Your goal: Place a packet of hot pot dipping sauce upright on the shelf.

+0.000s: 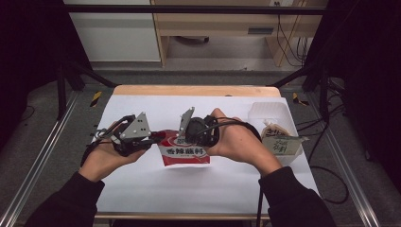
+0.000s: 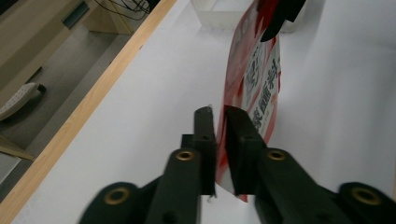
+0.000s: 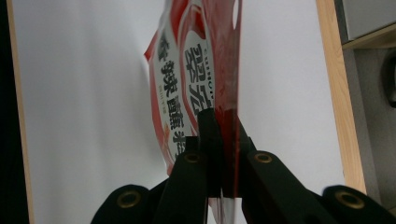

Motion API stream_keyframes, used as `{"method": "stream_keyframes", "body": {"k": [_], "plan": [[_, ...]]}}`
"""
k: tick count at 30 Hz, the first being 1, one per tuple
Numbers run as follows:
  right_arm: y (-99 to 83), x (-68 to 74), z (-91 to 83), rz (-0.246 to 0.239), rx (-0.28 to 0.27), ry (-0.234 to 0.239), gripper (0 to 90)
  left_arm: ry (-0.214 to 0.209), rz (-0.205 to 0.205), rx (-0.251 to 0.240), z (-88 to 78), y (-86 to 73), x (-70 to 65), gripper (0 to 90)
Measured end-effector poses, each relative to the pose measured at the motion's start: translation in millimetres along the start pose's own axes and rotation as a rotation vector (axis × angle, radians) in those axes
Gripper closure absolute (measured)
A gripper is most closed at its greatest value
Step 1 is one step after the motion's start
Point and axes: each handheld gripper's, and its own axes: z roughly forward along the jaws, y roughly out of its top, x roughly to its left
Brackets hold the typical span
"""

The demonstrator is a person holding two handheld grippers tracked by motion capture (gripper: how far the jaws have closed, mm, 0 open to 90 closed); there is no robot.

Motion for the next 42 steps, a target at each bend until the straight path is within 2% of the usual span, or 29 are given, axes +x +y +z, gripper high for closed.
{"method": "stream_keyframes", "body": {"k": [8,10,14,19,24,30,38,42], "plan": [[-0.9,-2.6,-4.3,-0.013,-0.012,-0.013,89.4,0.023,-0.049,-0.030,3.9,-15.4,-6.3,39.0],[-2.4,-4.3,-6.7,-0.019,-0.026,-0.017,89.5,0.025,-0.076,-0.054,2.4,-22.4,-7.3,32.0],[-6.6,-8.6,-10.4,-0.013,-0.042,-0.028,89.5,0.042,-0.124,-0.079,0.3,-38.9,-8.1,24.0],[-13.1,-14.2,-14.2,-0.011,-0.041,-0.039,89.4,0.060,-0.174,-0.076,-1.2,-58.6,-9.1,17.5],[-21.0,-19.6,-18.9,-0.004,-0.045,-0.056,89.4,0.067,-0.221,-0.071,0.1,-75.3,-12.1,14.5],[-31.5,-26.4,-27.0,-0.006,-0.049,-0.090,89.5,0.069,-0.244,-0.068,7.8,-92.2,-22.5,12.5],[-51.1,-43.3,-40.6,0.029,-0.087,-0.152,89.4,0.055,-0.262,-0.032,22.6,-124.5,-38.8,9.3],[-60.4,-49.7,-44.5,0.057,-0.102,-0.166,89.4,0.083,-0.296,-0.031,25.8,-138.6,-38.3,8.2]]}}
